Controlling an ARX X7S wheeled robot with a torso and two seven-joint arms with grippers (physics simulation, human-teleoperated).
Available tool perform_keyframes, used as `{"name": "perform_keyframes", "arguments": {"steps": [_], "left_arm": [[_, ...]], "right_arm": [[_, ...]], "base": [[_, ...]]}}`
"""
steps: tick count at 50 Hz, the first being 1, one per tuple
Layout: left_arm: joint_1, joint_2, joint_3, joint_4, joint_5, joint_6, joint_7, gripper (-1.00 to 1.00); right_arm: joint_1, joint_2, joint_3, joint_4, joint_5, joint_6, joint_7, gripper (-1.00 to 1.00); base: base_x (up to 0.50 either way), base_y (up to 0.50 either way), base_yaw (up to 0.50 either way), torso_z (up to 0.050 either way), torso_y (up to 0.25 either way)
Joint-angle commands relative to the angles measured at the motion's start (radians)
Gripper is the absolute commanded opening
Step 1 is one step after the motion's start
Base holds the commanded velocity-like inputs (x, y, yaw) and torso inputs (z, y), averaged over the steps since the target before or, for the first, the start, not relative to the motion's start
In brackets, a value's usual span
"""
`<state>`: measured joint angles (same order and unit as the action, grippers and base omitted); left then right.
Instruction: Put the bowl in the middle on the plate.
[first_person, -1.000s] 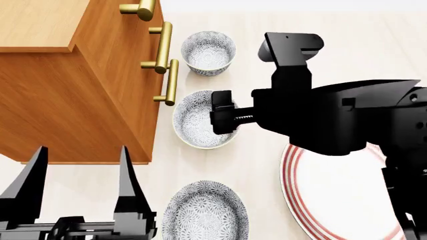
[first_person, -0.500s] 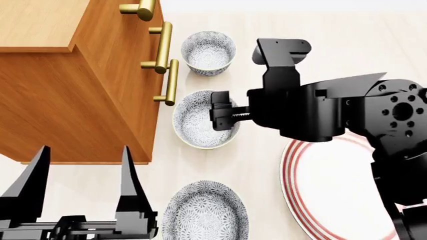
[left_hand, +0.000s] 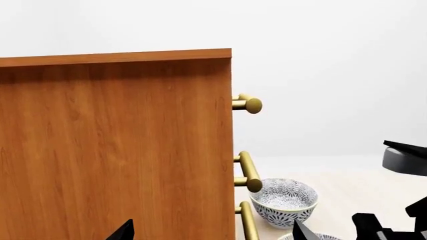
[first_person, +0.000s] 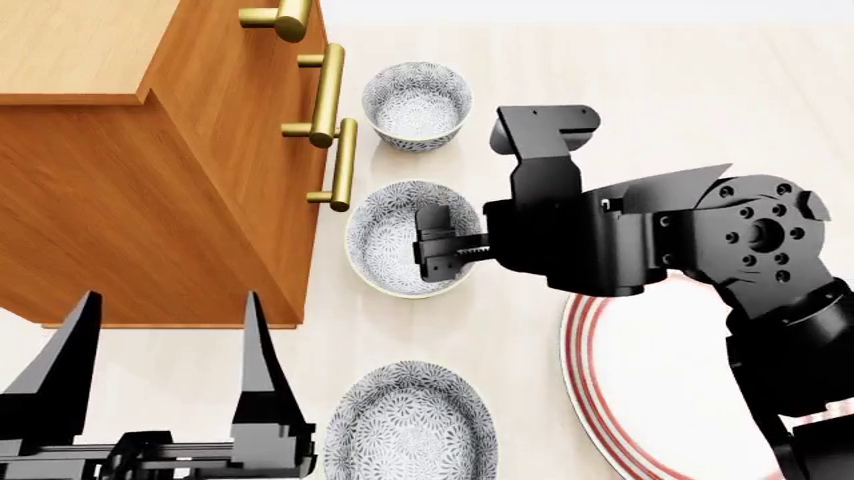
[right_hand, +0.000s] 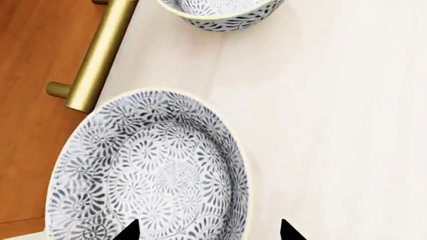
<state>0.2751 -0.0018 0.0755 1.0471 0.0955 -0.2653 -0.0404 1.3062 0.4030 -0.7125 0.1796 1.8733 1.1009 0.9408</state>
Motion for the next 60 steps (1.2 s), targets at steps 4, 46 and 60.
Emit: {"name": "perform_keyframes", "arguments": {"steps": [4, 46, 60], "left_arm": [[0.005, 0.0, 0.002, 0.0, -0.006, 0.012, -0.003, 1.0], [0.0, 0.0, 0.004, 0.0, -0.002, -0.006, 0.006, 1.0], [-0.003, 0.0, 0.005, 0.0, 0.001, -0.008, 0.004, 1.0]], "right_arm": [[-0.013, -0.006, -0.016, 0.016, -0.031, -0.006, -0.043, 1.0], [-0.037, -0.057, -0.079, 0.149, -0.216, -0.091, -0.244, 1.0], [-0.054, -0.055, -0.09, 0.146, -0.23, -0.102, -0.258, 1.0]], "base": [[0.0, 0.0, 0.0, 0.0, 0.0], [0.0, 0.0, 0.0, 0.0, 0.0], [0.0, 0.0, 0.0, 0.0, 0.0]]}}
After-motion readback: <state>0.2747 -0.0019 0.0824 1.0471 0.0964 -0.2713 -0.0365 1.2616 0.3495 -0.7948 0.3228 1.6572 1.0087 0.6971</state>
